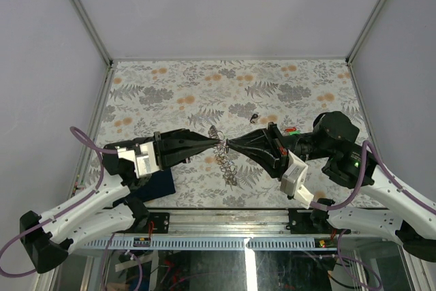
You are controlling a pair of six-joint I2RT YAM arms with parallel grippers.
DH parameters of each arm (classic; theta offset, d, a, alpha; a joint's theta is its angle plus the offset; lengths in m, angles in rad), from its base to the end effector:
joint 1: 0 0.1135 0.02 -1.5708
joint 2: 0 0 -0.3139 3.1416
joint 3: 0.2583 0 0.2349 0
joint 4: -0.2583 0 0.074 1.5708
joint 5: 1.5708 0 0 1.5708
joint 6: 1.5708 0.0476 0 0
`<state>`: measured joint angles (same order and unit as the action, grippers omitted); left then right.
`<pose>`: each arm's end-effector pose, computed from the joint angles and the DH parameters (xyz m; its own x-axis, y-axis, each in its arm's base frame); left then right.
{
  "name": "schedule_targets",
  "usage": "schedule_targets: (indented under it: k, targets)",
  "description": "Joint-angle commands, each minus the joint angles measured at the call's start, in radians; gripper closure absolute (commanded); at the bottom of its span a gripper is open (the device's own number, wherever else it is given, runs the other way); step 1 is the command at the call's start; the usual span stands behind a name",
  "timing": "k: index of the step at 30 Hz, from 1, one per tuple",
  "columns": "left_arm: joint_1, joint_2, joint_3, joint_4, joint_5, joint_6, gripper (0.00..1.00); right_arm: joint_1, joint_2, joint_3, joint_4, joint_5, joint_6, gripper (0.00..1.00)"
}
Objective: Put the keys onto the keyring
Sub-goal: Insert the key onto the keyring.
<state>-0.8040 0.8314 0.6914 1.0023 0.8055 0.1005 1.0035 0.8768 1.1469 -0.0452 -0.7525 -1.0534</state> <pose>0.0525 -0.1040 0.4544 0.6069 -0.5298 -0.5925 0.7674 0.1969 0.6101 0.0414 0.1255 0.4975 0.9055 0.2404 -0.3497 -0.3774 0.0796 -0.9226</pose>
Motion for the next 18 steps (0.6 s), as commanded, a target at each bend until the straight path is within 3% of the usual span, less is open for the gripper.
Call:
schedule_targets:
  k: [1, 18]
  targets:
    - [0.007, -0.003, 0.043, 0.038, -0.001, -0.010, 1.00, 0.012, -0.013, 0.007, 0.067, 0.008, 0.018, 1.00]
    - [0.007, -0.006, 0.044, 0.032, 0.004, -0.007, 1.00, 0.012, 0.014, 0.024, 0.014, 0.082, -0.028, 1.00]
